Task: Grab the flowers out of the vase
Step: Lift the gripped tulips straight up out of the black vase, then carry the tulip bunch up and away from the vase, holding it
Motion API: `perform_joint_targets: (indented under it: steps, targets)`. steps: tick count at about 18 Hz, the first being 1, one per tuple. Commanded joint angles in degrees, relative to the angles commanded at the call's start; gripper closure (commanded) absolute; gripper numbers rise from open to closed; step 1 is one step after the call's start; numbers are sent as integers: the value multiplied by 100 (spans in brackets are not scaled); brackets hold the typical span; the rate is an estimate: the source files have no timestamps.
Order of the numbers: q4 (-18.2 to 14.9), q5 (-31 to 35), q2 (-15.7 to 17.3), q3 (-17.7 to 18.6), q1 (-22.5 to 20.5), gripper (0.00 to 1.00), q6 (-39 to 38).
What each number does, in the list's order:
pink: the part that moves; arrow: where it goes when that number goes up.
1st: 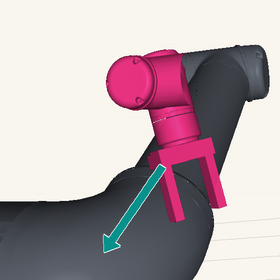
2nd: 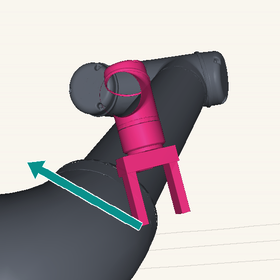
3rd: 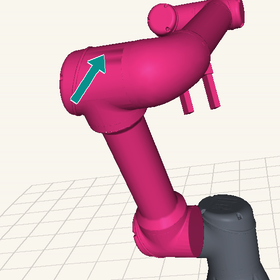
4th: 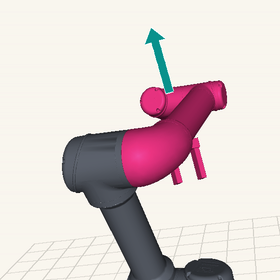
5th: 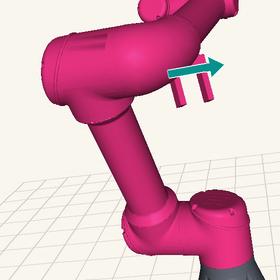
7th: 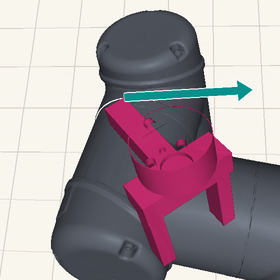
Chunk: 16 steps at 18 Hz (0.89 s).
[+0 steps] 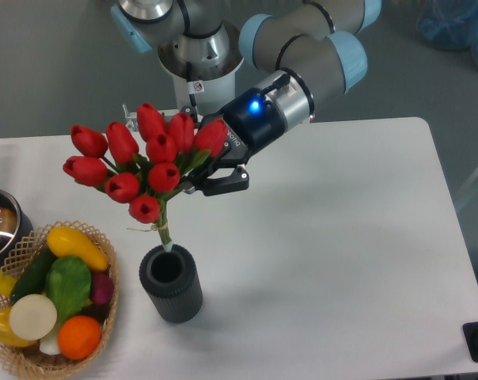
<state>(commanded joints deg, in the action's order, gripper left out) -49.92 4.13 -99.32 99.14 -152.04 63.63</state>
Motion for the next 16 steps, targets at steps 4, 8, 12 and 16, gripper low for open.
perform_joint_targets:
  steps: [4, 8, 12, 16]
  targets:
    - [-18, 105, 79, 0, -255, 64, -123]
    - [-26, 508, 228, 0, -703, 64, -491]
    - [-35, 1272, 422, 0, -1089, 64, -685]
    - [-44, 1941, 563, 0, -1634, 64, -747]
